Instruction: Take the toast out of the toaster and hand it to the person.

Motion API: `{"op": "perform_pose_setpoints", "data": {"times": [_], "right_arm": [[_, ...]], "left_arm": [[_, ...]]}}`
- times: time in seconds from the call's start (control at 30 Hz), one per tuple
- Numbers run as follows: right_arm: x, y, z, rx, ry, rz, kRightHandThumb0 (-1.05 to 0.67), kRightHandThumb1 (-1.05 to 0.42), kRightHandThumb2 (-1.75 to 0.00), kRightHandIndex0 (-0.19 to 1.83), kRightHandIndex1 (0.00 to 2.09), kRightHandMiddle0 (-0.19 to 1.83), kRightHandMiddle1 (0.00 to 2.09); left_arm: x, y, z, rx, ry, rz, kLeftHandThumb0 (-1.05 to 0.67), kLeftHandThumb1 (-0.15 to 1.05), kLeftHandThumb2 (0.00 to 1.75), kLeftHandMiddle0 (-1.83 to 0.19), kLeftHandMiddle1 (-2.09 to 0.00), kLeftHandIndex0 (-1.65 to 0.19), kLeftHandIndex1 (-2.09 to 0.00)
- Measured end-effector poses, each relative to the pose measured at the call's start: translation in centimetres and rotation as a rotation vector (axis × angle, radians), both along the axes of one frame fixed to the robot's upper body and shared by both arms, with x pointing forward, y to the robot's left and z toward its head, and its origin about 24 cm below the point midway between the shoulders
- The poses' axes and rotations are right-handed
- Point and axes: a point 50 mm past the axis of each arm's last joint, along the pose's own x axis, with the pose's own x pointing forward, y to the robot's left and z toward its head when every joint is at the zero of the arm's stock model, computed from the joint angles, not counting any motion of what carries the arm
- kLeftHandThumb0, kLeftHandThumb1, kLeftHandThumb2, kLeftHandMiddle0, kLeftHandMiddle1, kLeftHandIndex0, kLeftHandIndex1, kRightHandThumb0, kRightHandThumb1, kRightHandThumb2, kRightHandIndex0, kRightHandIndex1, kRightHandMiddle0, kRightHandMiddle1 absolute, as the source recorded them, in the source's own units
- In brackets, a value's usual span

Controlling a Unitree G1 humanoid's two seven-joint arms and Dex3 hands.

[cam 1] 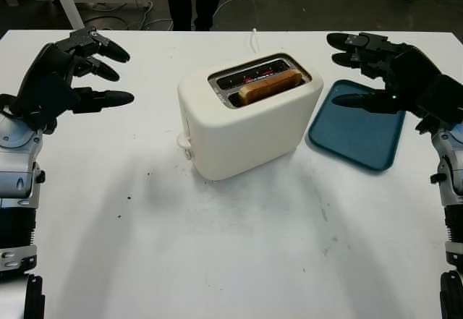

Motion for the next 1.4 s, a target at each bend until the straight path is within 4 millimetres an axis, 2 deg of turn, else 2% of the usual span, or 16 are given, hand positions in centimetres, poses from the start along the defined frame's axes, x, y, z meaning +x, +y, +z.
{"op": "perform_pose_setpoints", "data": {"times": [0.97,1.4], "right_arm": [[0.03,0.03,-0.06,0.001,0.001,0.000,-0.79,-0.78,0.00,0.12,0.51,0.38,0.00],[0.02,0.04,-0.05,0.002,0.001,0.001,-0.74,-0.76,0.00,0.11,0.50,0.37,0.00]], "left_arm": [[0.00,0.00,0.00,0.000,0.000,0.000,-1.05,0.69,0.00,-0.36,-1.30,-0.35,-1.20],[0.00,0.00,0.00,0.000,0.000,0.000,-1.05,0.70,0.00,-0.35,-1.31,-0.34,-1.22]]}}
